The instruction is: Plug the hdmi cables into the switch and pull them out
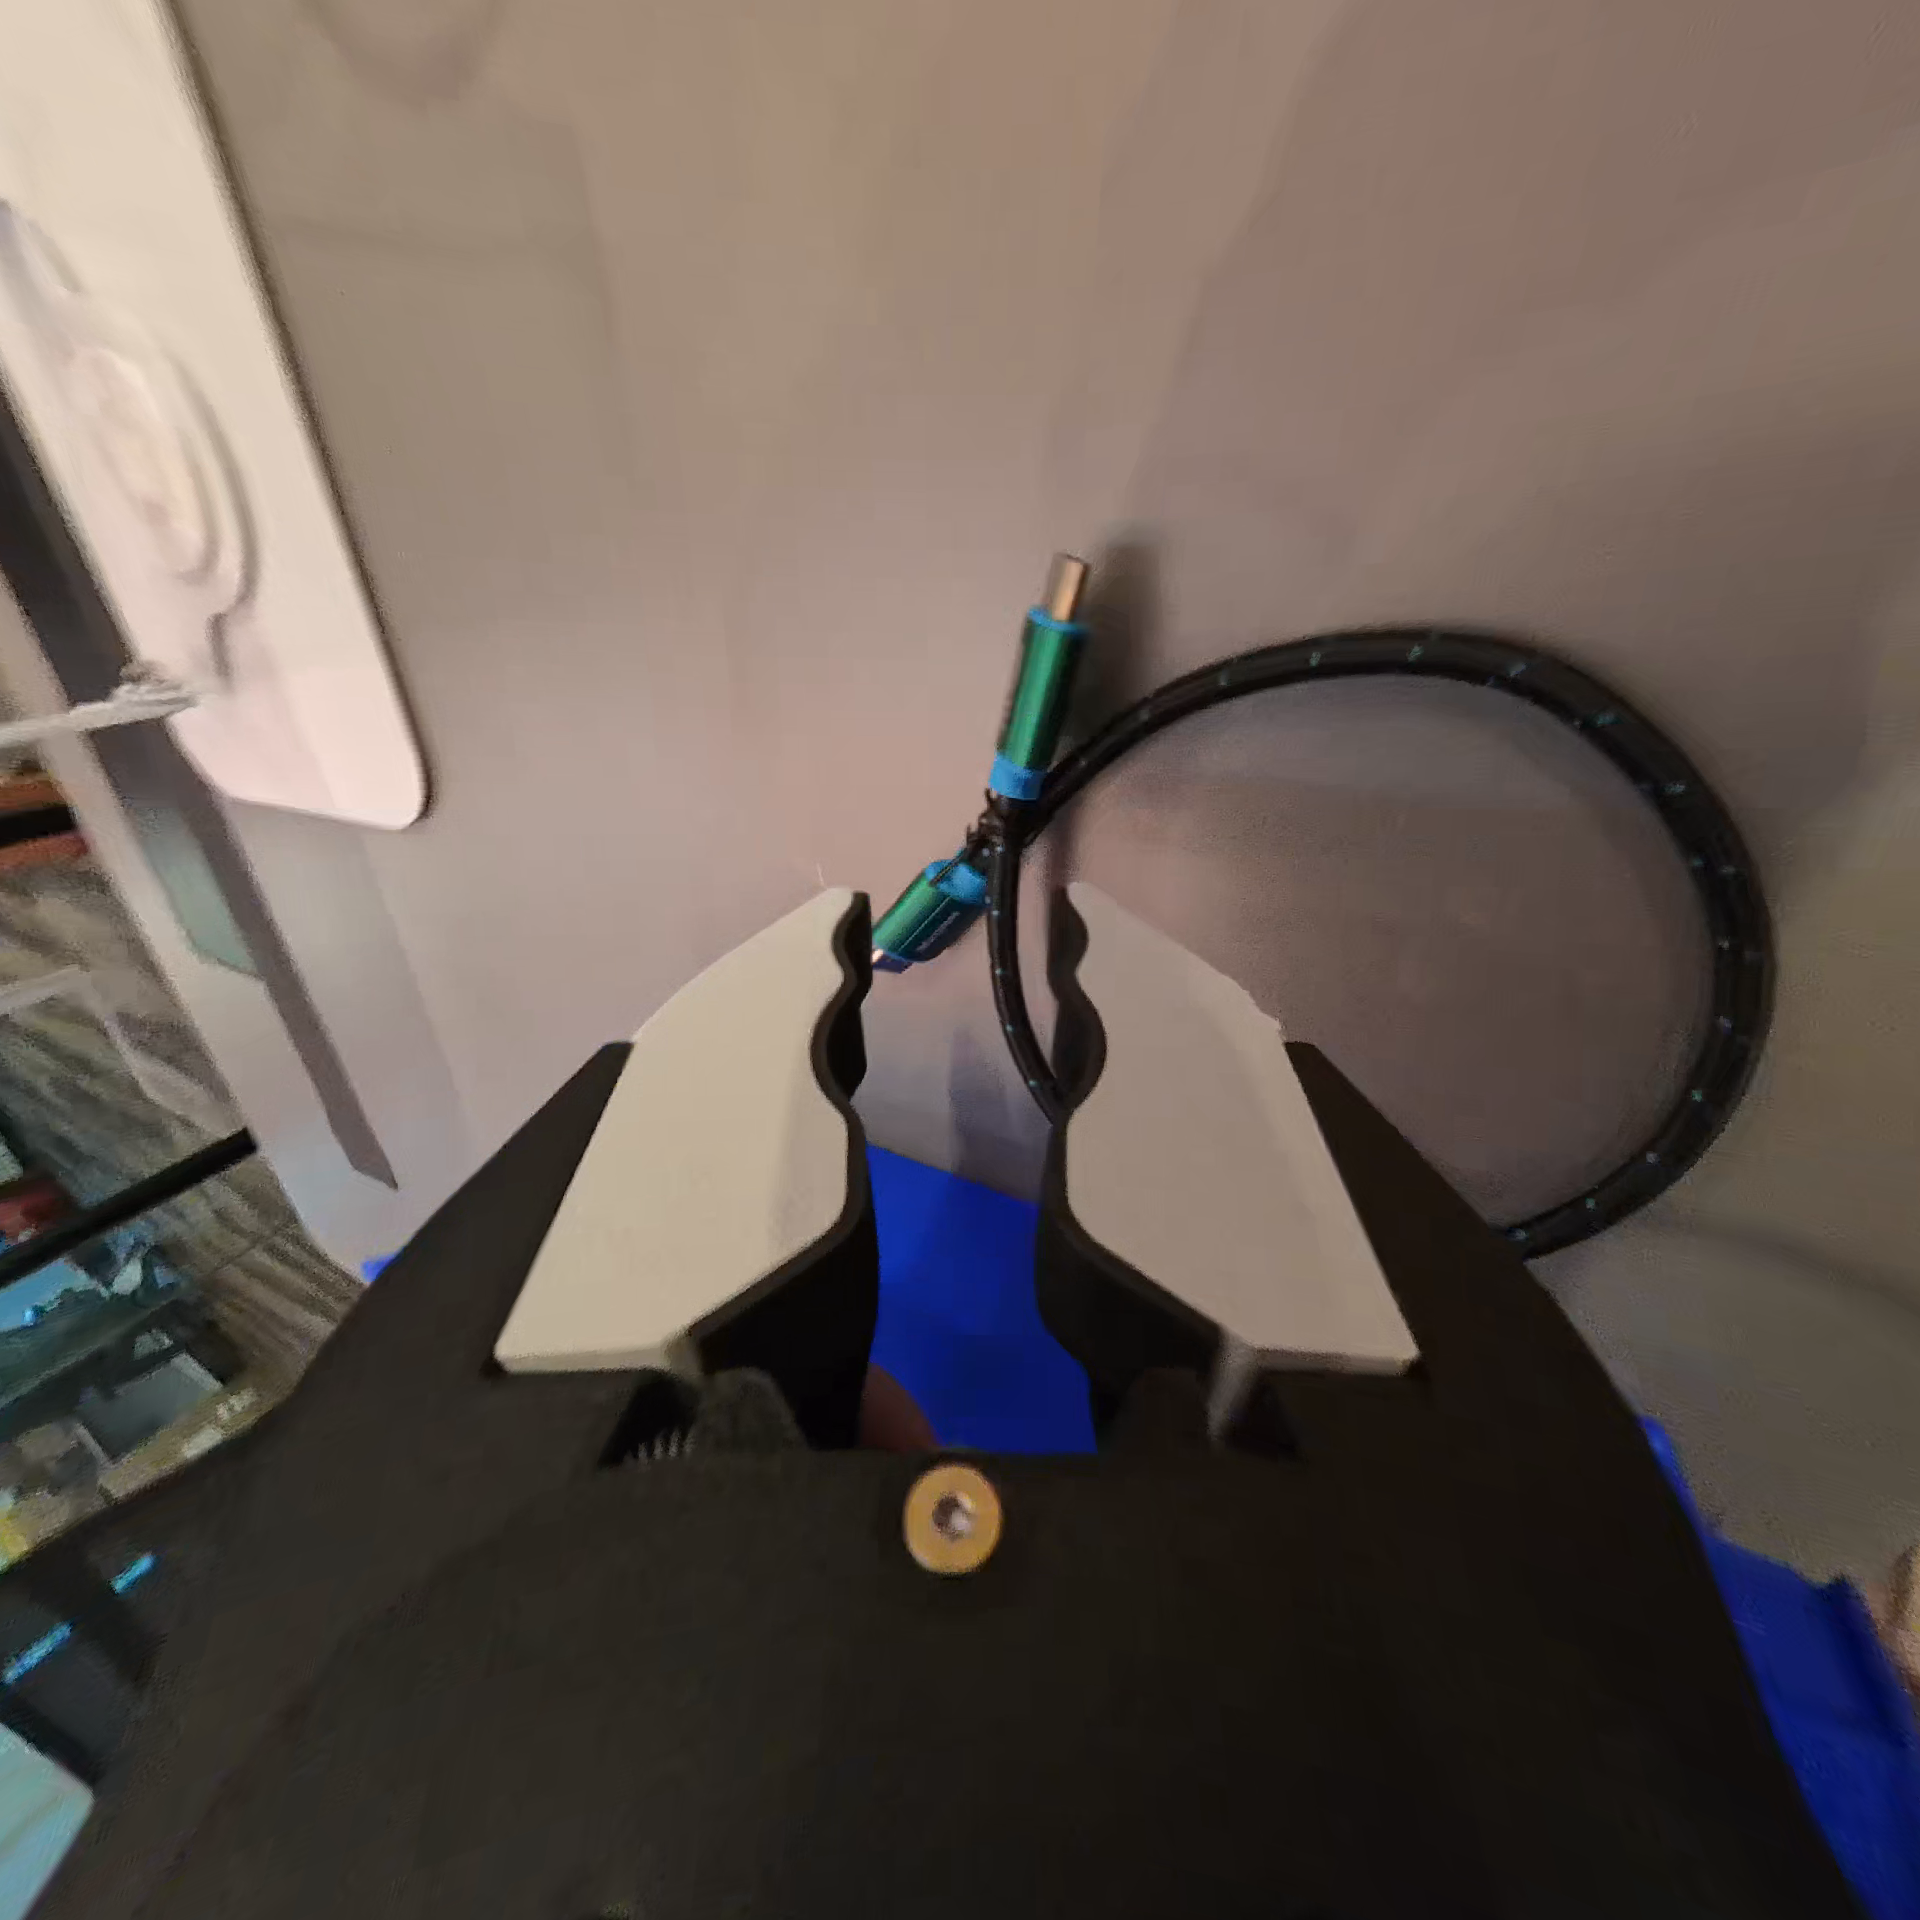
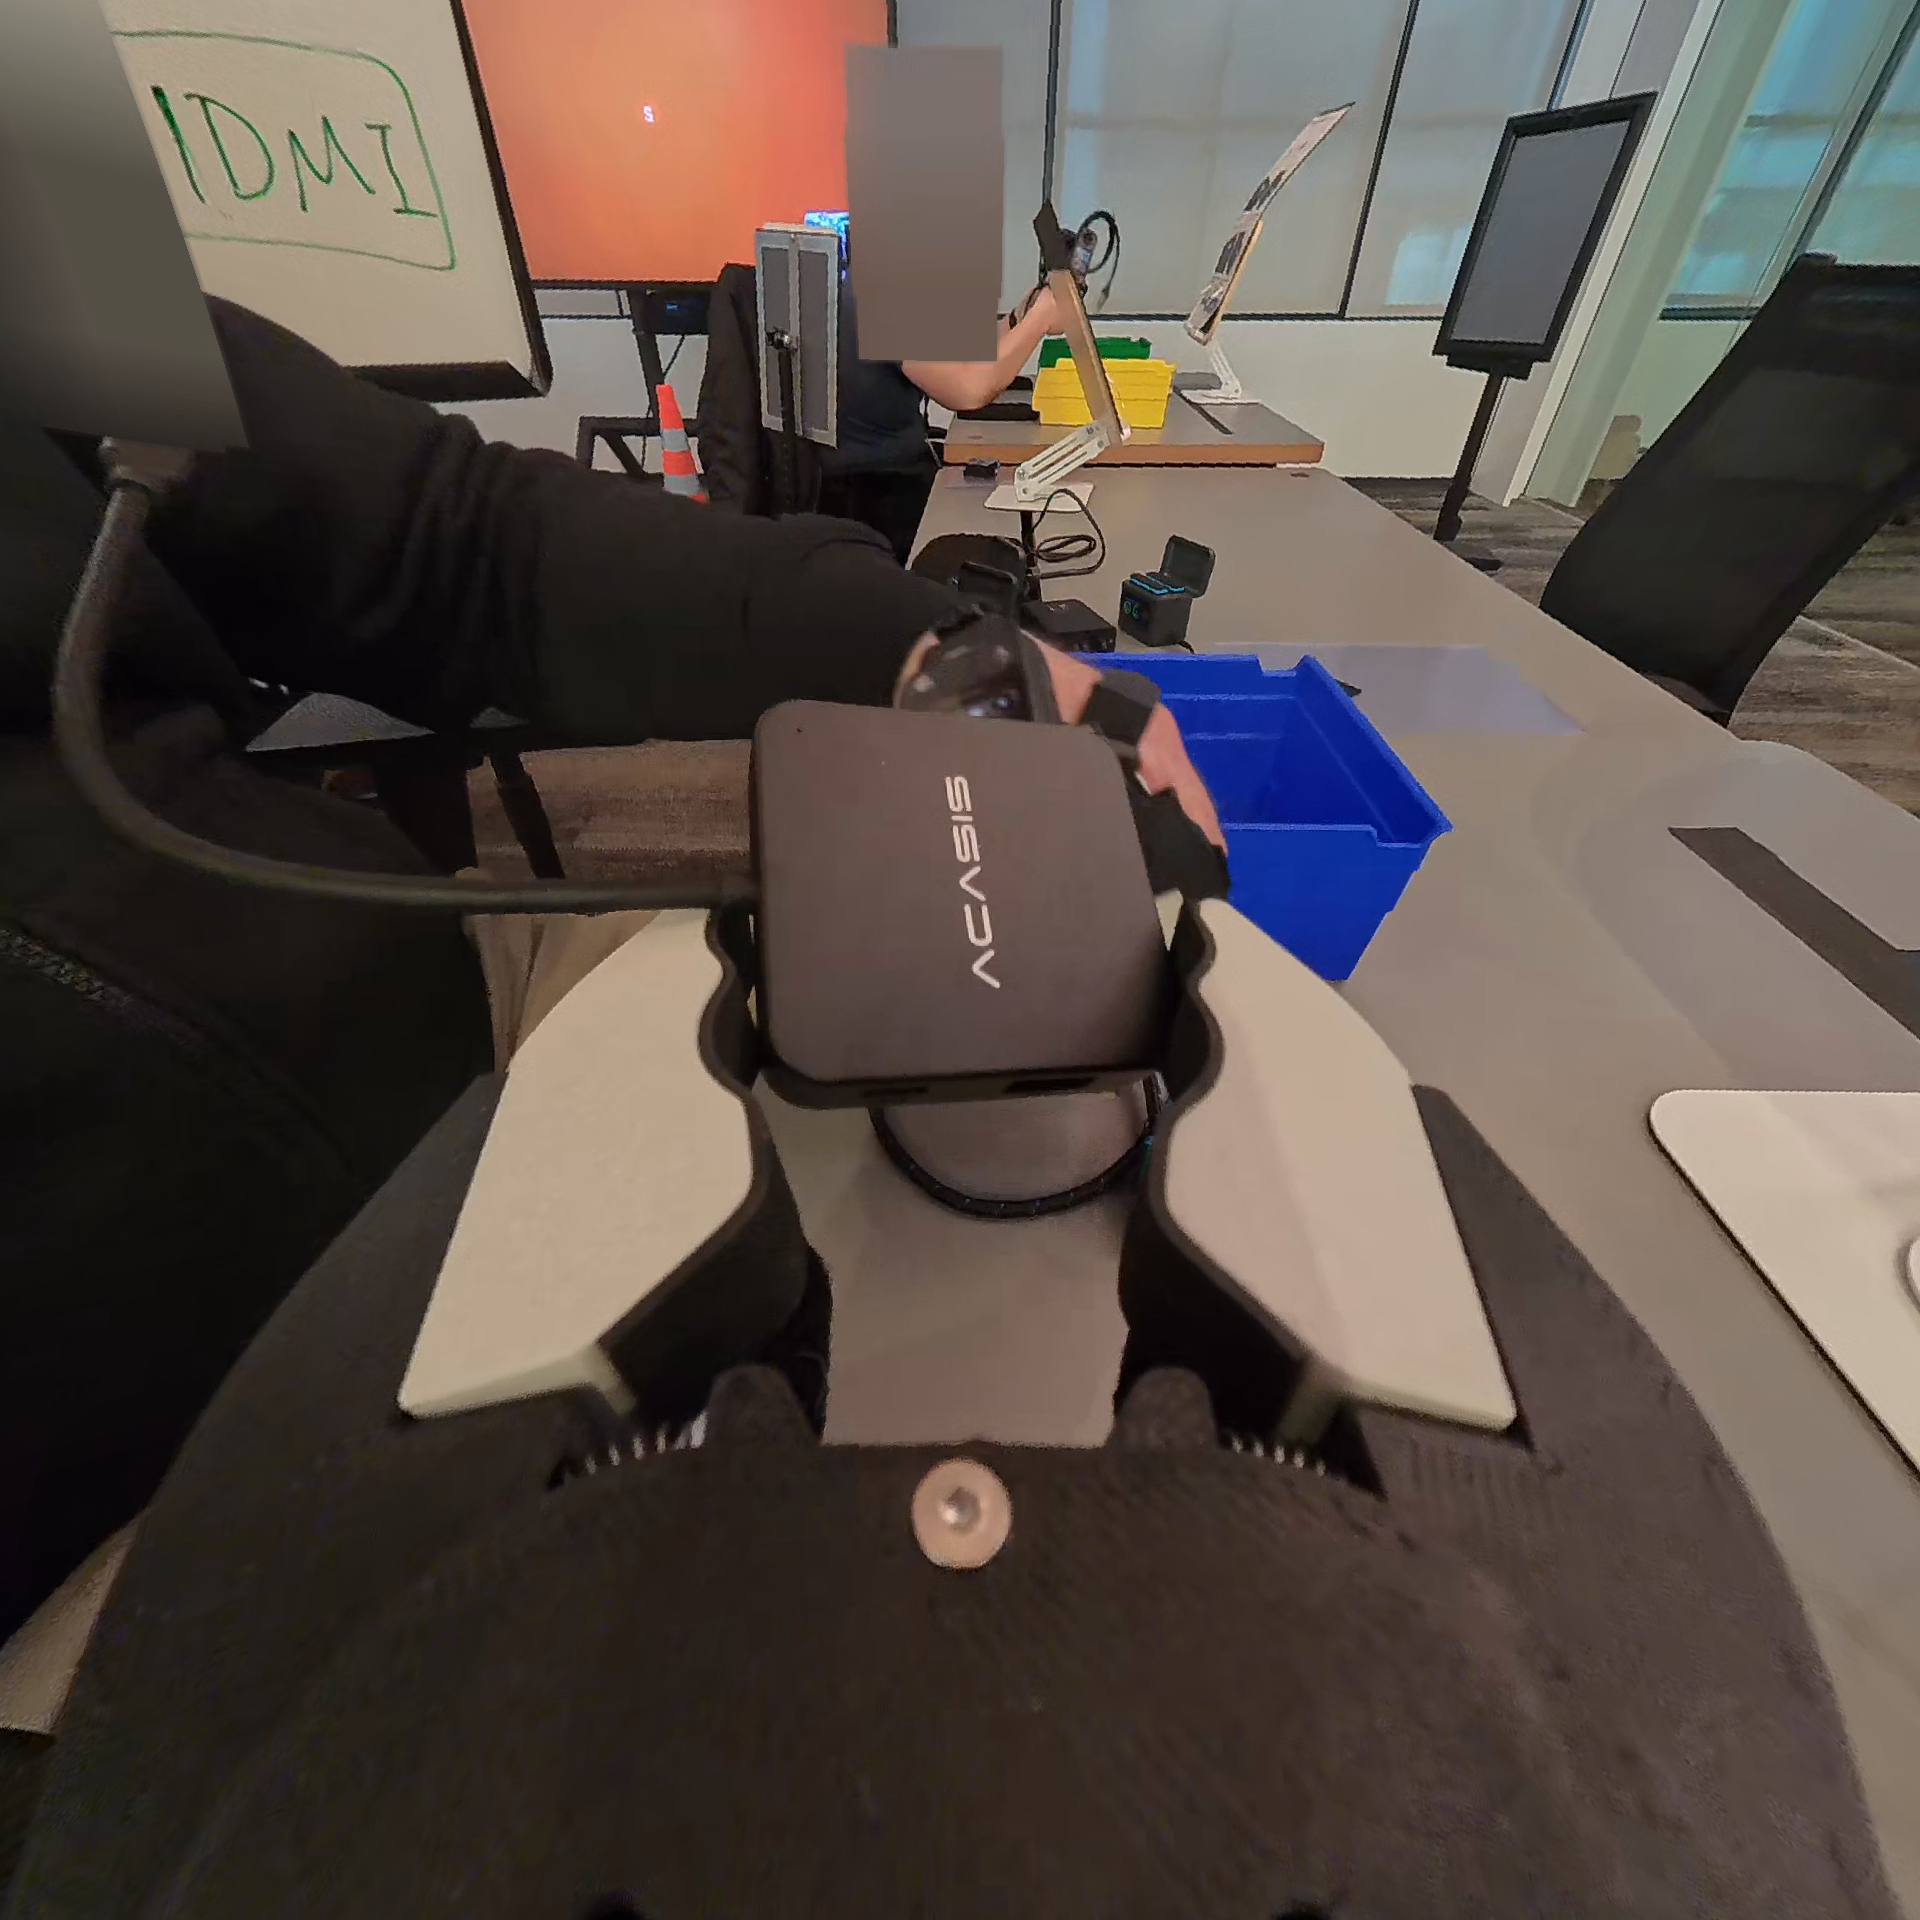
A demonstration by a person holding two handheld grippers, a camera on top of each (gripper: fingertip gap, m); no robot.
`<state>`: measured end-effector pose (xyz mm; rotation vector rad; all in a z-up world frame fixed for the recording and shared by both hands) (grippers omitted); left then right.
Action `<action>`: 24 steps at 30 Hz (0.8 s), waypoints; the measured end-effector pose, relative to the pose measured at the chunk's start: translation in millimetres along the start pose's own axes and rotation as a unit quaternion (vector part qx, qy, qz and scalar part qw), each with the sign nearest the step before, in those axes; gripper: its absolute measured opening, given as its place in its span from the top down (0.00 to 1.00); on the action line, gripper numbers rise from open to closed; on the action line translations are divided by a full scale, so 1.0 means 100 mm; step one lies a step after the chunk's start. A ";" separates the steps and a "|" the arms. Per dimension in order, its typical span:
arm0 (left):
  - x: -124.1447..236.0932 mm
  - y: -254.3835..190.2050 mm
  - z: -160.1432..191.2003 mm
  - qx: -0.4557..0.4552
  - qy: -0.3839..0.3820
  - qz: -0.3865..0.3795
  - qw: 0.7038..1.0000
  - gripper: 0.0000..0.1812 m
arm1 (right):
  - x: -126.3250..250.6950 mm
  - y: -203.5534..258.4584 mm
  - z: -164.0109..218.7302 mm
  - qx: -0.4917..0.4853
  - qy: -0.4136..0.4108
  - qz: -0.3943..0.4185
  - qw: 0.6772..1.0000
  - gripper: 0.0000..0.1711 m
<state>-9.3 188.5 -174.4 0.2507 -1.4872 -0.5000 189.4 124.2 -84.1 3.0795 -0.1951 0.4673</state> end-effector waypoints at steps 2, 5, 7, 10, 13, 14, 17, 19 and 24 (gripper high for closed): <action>-0.06 0.06 -0.03 -0.025 0.010 0.012 1.000 0.82 | 0.02 0.01 -0.02 0.003 -0.003 0.000 1.000 0.56; -0.13 0.03 -0.12 -0.092 0.039 0.023 0.995 0.83 | 0.05 0.01 -0.02 0.004 -0.007 0.001 1.000 0.56; -0.22 0.02 -0.18 -0.105 0.050 0.033 0.993 0.84 | 0.07 0.01 -0.02 0.003 -0.012 0.001 1.000 0.56; -0.36 0.03 -0.21 -0.105 0.060 0.018 0.992 0.92 | 0.10 0.00 -0.02 0.003 -0.015 0.003 1.000 0.56; -0.36 0.03 -0.22 -0.105 0.050 0.005 0.993 0.93 | 0.13 0.00 -0.02 0.003 -0.018 0.006 1.000 0.56; -0.36 0.04 -0.22 -0.099 0.050 -0.005 0.994 0.93 | 0.13 0.00 -0.02 0.003 -0.020 0.007 1.000 0.56; -0.27 0.07 -0.20 -0.064 0.021 -0.031 0.997 0.94 | 0.15 -0.02 0.00 0.000 -0.015 0.016 1.000 0.56; -0.15 0.12 -0.15 -0.031 -0.008 -0.054 0.998 0.94 | 0.15 -0.04 0.03 0.000 0.003 0.029 1.000 0.56; 0.18 0.17 0.07 0.026 -0.046 -0.172 0.984 0.94 | 0.13 -0.08 0.08 -0.012 0.040 0.054 0.998 0.56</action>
Point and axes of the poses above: each gripper's, where its closed fingertips meet, x back along the fingers, z out of its underside, y = z × x across the jaws, the point moved 10 cm from there along x, back along the fingers, and after that the axes turned 10 degrees about y, right-handed, at the moved point
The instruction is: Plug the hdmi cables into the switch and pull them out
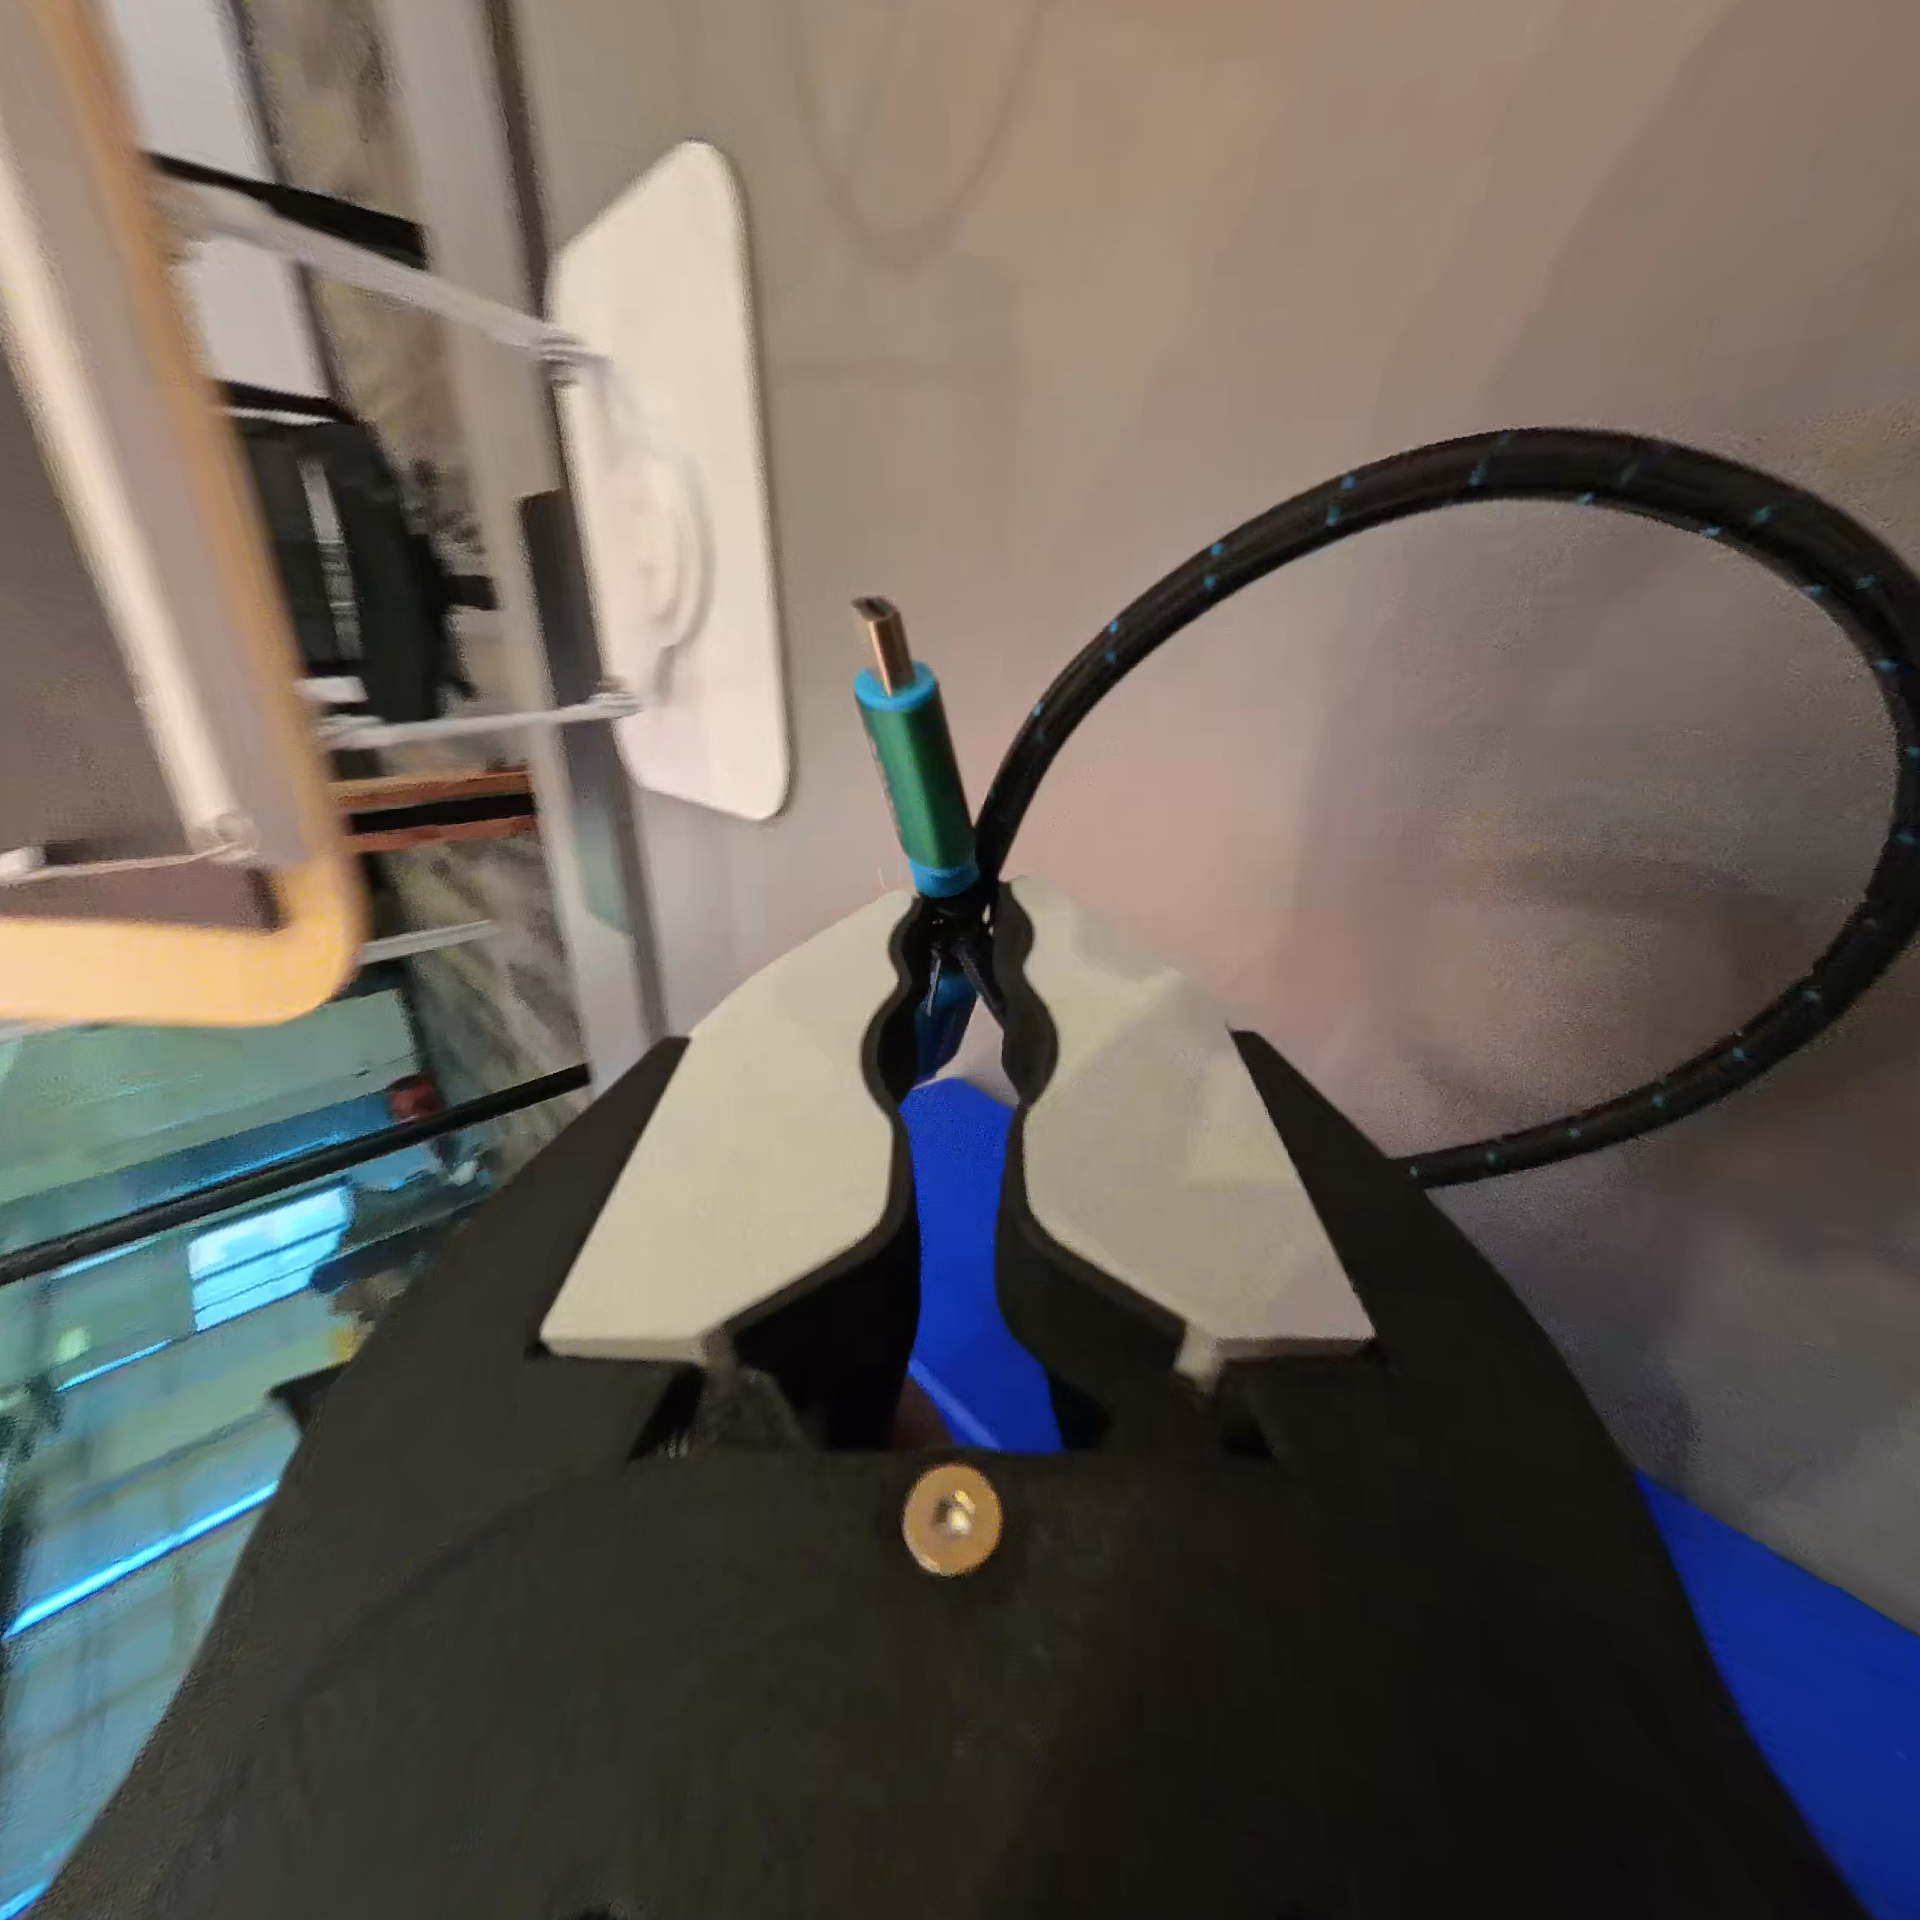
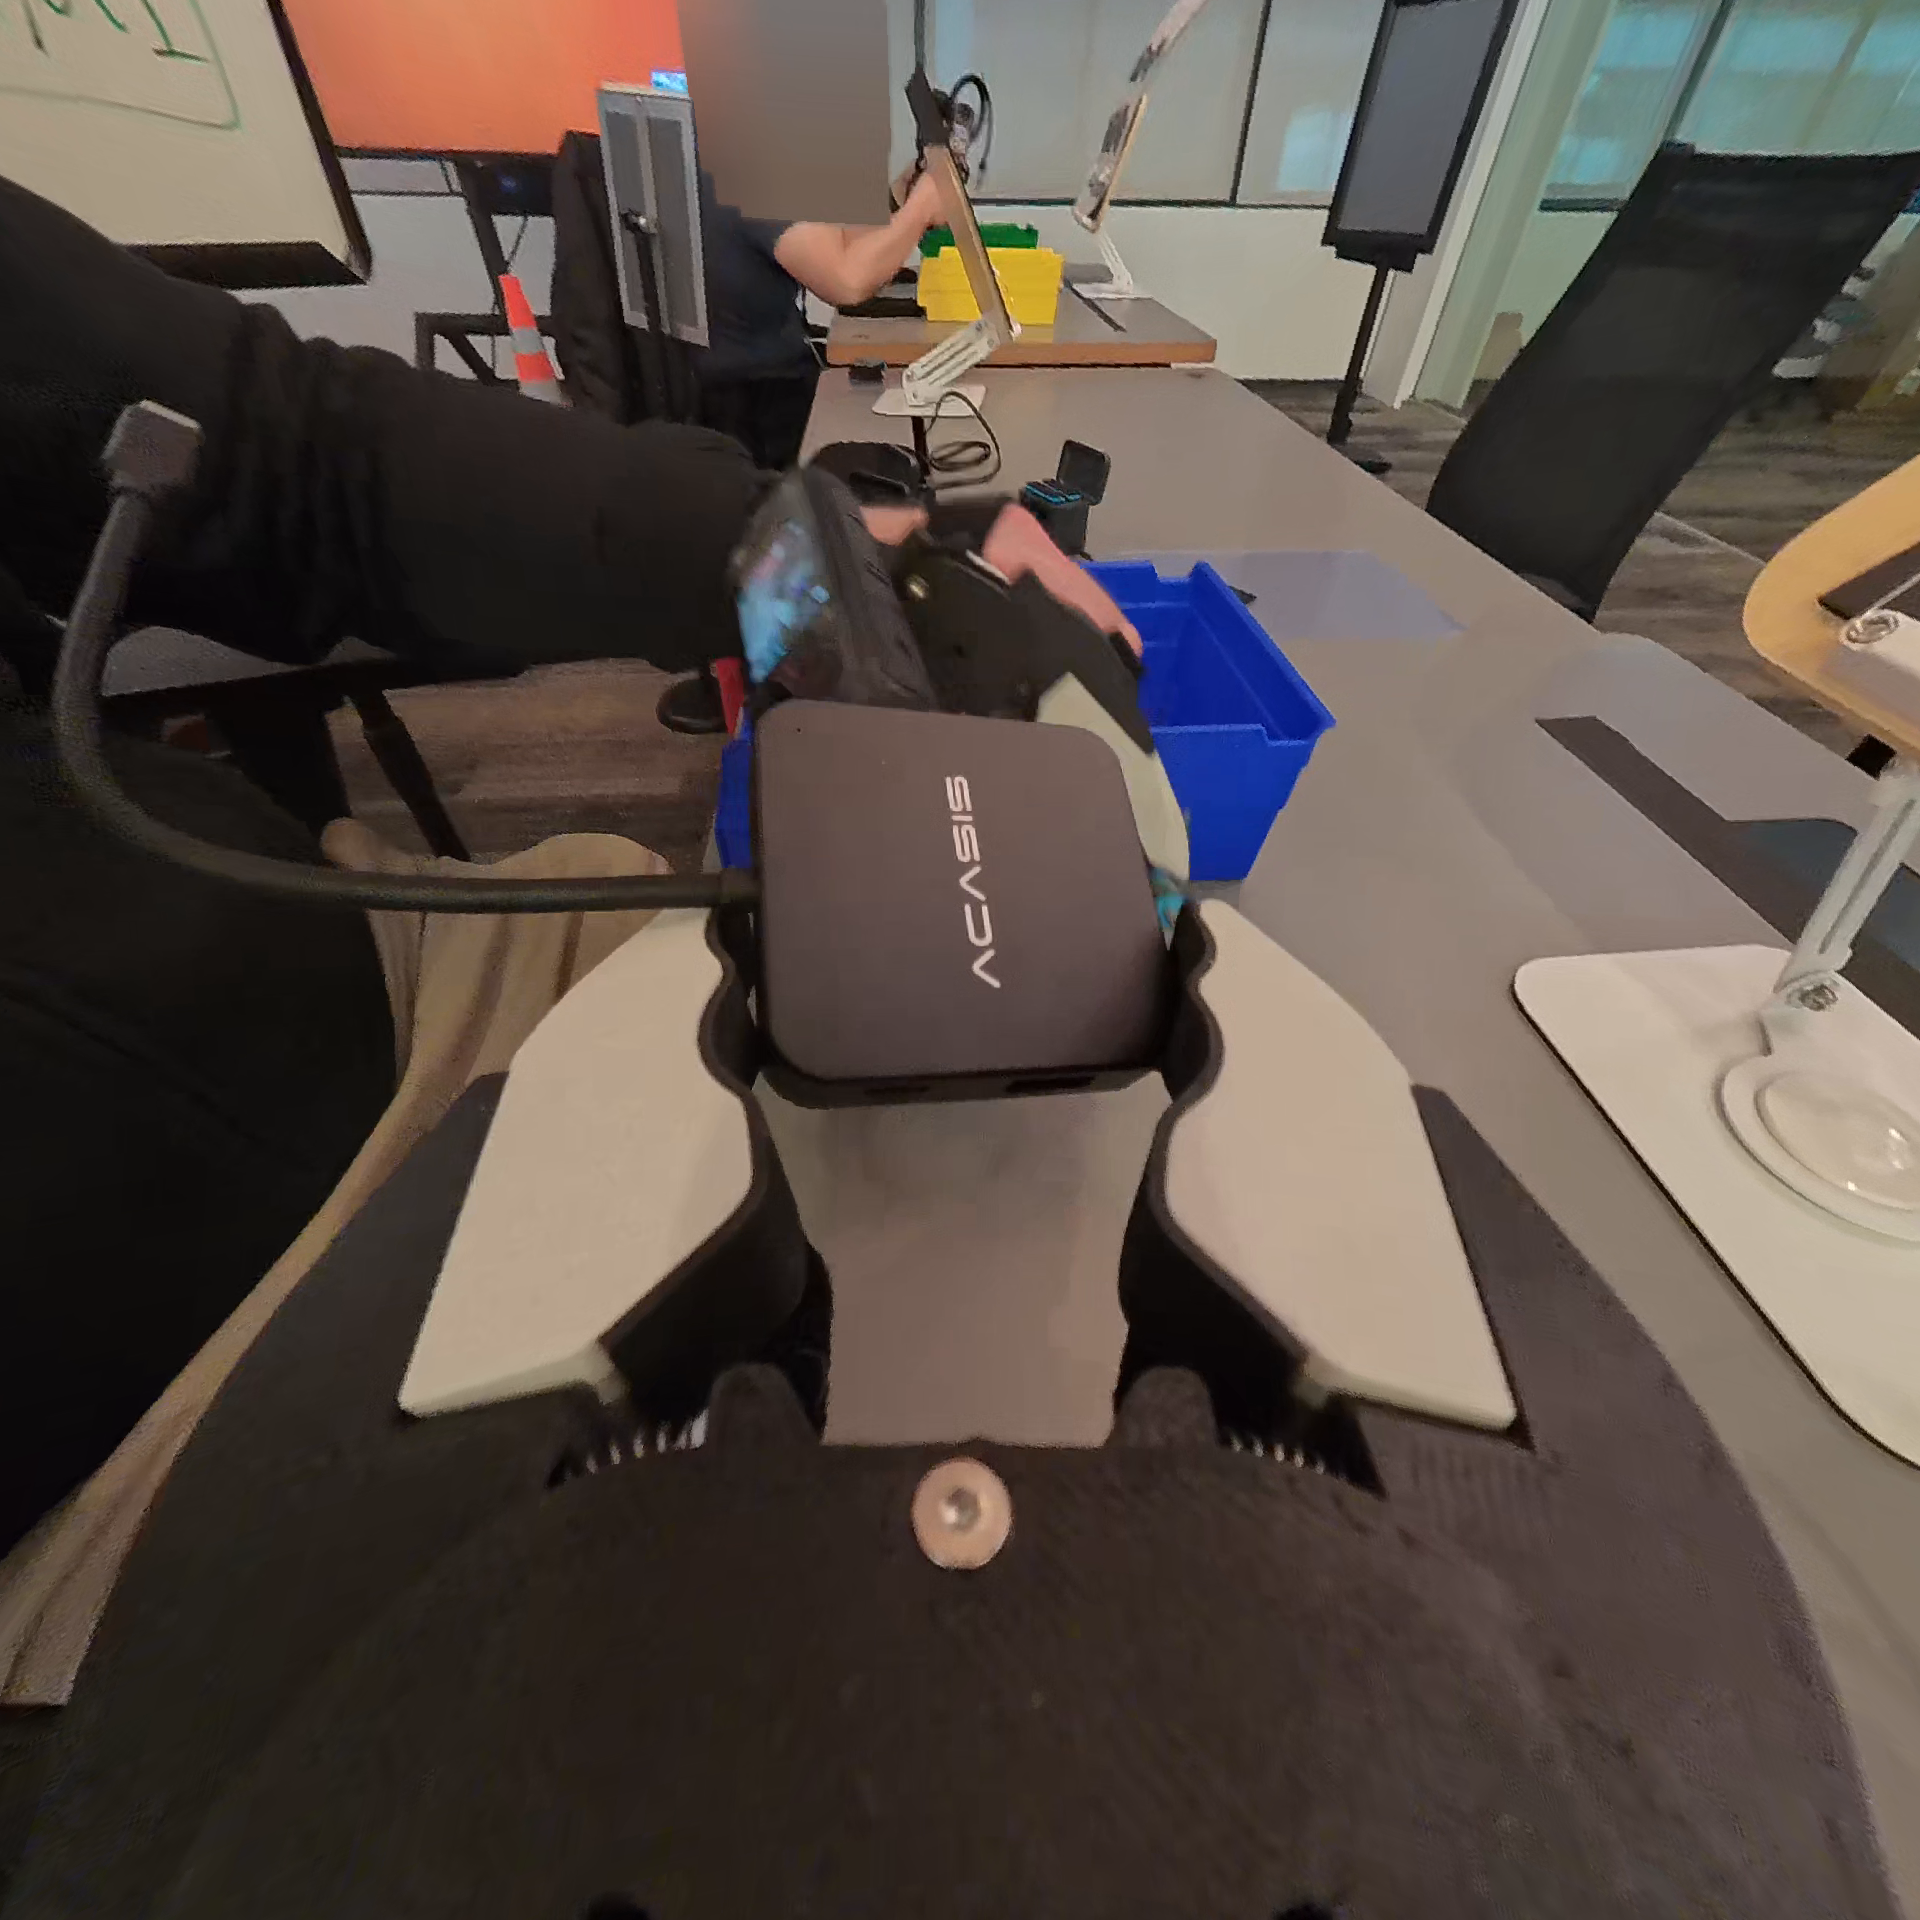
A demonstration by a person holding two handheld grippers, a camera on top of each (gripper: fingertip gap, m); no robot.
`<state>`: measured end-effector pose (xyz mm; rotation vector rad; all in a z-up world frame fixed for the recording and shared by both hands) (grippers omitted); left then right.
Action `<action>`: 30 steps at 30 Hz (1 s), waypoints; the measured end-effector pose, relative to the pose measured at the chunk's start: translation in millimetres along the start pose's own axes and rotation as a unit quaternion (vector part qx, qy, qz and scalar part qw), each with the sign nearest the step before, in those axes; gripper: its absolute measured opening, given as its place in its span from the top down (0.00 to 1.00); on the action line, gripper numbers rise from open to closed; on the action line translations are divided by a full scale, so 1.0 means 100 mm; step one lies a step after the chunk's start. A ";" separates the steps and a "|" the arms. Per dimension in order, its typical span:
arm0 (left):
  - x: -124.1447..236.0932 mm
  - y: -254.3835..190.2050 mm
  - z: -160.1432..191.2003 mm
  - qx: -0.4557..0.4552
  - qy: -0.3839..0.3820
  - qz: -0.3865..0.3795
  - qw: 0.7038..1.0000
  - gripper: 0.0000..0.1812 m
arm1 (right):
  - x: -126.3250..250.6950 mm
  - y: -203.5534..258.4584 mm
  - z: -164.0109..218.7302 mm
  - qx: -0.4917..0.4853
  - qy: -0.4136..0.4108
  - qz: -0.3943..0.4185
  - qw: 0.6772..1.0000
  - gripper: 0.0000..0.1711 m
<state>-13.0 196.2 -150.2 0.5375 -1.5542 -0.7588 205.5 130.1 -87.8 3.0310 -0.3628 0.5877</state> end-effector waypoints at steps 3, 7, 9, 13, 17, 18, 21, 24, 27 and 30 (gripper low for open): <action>0.20 0.03 0.08 0.012 -0.005 -0.081 0.997 0.94 | -0.07 -0.01 0.00 -0.005 0.033 0.018 0.999 0.56; 0.43 0.00 0.13 0.013 -0.009 -0.148 0.989 0.94 | -0.22 -0.02 -0.02 -0.007 0.070 0.045 0.997 0.56; 0.50 -0.02 0.13 0.002 -0.007 -0.166 0.986 0.94 | -0.30 -0.01 -0.04 -0.005 0.080 0.050 0.995 0.56; 0.62 -0.05 0.08 -0.013 -0.008 -0.188 0.982 0.94 | -0.42 0.00 -0.03 0.003 0.105 0.062 0.993 0.56; 0.69 -0.10 0.02 -0.033 -0.007 -0.201 0.979 0.94 | -0.48 0.00 -0.01 0.008 0.104 0.070 0.992 0.56; 0.70 -0.12 0.00 -0.034 -0.008 -0.201 0.979 0.94 | -0.50 -0.01 0.01 0.009 0.109 0.073 0.991 0.56; 0.70 -0.15 -0.02 -0.045 -0.002 -0.209 0.977 0.94 | -0.53 -0.01 0.02 0.018 0.122 0.079 0.989 0.56; 0.70 -0.17 -0.04 -0.050 0.002 -0.208 0.977 0.94 | -0.57 0.00 0.02 0.026 0.128 0.083 0.988 0.56; 0.67 -0.20 -0.06 -0.058 0.013 -0.208 0.976 0.94 | -0.60 0.02 0.02 0.037 0.142 0.088 0.985 0.56; 0.66 -0.22 -0.07 -0.064 0.023 -0.209 0.975 0.94 | -0.62 0.03 0.03 0.040 0.155 0.095 0.983 0.56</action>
Point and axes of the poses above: each gripper's, where its closed fingertips meet, x back along the fingers, z out of its underside, y = z × x across the jaws, the point moved 10 cm from there along x, back along the fingers, and after that the axes turned 10 degrees about y, right-handed, at the moved point
